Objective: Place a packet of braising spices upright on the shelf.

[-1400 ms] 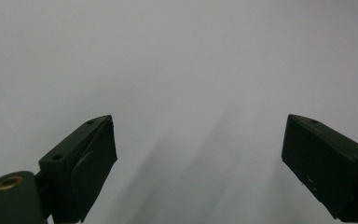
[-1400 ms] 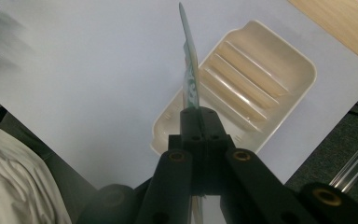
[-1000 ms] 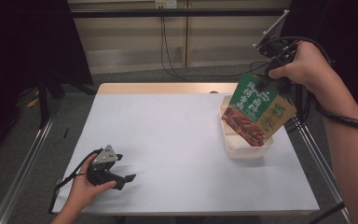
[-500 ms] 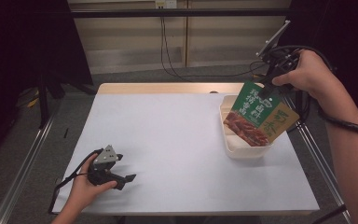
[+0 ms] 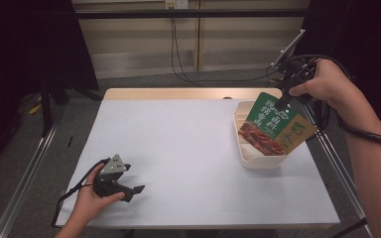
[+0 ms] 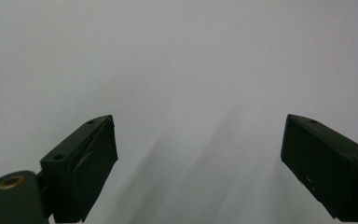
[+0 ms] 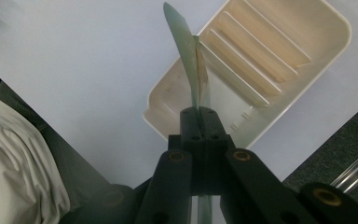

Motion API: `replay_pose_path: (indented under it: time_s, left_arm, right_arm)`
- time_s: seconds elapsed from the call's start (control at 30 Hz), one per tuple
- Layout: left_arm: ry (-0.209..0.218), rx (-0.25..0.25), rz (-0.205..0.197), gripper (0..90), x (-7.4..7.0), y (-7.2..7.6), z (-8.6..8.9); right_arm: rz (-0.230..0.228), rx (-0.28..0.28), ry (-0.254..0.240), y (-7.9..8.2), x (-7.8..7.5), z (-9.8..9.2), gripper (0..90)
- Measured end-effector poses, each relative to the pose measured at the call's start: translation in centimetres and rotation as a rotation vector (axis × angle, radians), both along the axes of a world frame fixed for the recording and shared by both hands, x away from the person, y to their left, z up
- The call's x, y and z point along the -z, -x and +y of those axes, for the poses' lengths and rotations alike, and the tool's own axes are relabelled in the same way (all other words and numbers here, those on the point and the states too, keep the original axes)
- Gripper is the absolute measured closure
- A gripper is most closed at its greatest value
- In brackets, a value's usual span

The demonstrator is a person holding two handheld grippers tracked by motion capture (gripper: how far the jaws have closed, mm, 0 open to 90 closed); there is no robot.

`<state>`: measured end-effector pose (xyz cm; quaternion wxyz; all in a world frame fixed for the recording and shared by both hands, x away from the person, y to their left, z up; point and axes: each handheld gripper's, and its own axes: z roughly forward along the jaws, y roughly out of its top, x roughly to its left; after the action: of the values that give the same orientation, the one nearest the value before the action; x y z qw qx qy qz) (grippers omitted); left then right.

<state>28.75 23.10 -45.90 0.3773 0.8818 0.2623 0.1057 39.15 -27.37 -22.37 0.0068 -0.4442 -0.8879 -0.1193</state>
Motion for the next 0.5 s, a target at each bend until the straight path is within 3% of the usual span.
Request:
replay_pose_path:
  time_s: [0.2,0.4,0.5]
  left_arm:
    - [-0.014,-0.006,-0.01,10.4,-0.15,0.08,0.1]
    - [-0.001,0.004,-0.002,10.4,0.02,0.04,0.08]
    - [0.004,0.001,-0.003,10.4,0.04,0.04,0.06]
  right_arm:
    - [0.004,0.011,0.012,-0.32,0.59,0.11,90.0]
    - [-0.003,0.027,0.035,-0.59,0.84,0.08,89.7]
    - [-0.04,0.061,0.012,-0.6,0.48,-0.11,82.0]
